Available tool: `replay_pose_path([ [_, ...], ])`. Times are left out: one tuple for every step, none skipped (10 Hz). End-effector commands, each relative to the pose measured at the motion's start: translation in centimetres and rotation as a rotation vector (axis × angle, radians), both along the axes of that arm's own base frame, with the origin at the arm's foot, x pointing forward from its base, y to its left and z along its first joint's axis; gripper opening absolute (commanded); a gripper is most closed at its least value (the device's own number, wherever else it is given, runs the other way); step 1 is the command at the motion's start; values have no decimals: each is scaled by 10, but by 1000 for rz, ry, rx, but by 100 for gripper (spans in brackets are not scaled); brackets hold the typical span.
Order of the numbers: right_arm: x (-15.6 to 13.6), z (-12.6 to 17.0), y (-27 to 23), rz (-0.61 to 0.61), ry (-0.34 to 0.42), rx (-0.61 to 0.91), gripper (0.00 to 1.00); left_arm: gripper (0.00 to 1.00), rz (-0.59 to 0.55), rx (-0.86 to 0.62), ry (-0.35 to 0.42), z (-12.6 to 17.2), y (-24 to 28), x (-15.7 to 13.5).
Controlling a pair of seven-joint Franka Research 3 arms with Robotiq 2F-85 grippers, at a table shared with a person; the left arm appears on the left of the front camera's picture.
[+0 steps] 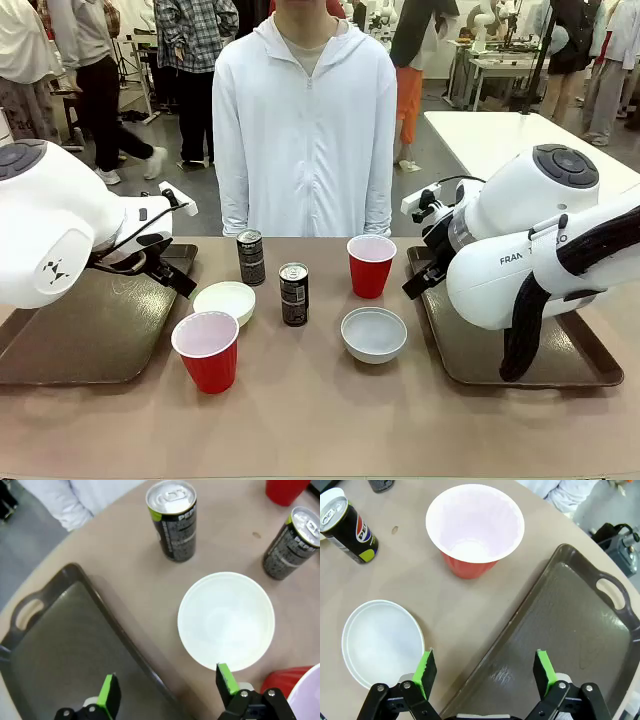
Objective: Prepare tableware on both trays.
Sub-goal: Pick up a Picnic Bowl from the table and place it on a Handle tray.
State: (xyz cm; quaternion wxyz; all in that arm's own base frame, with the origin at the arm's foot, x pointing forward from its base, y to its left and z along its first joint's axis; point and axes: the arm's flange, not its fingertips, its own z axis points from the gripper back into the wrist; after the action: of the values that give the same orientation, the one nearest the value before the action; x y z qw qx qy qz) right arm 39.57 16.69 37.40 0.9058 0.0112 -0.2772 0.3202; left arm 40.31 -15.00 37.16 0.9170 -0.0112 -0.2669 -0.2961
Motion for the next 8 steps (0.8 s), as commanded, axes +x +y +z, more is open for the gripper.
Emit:
replay_pose_path([
  [0,0,0,0,0,0,100,100,0,0,0,0,0,0],
  [0,0,0,0,0,0,100,100,0,0,0,0,0,0],
  [0,0,0,0,0,0,100,100,0,0,0,0,0,0],
  [0,0,0,0,0,0,100,100,0,0,0,0,0,0],
  [0,0,0,0,0,0,100,100,0,0,0,0,0,0],
  [0,0,0,0,0,0,100,100,0,0,0,0,0,0],
  [0,0,0,0,0,0,100,100,0,0,0,0,0,0],
  [0,0,0,0,0,0,100,100,0,0,0,0,0,0],
])
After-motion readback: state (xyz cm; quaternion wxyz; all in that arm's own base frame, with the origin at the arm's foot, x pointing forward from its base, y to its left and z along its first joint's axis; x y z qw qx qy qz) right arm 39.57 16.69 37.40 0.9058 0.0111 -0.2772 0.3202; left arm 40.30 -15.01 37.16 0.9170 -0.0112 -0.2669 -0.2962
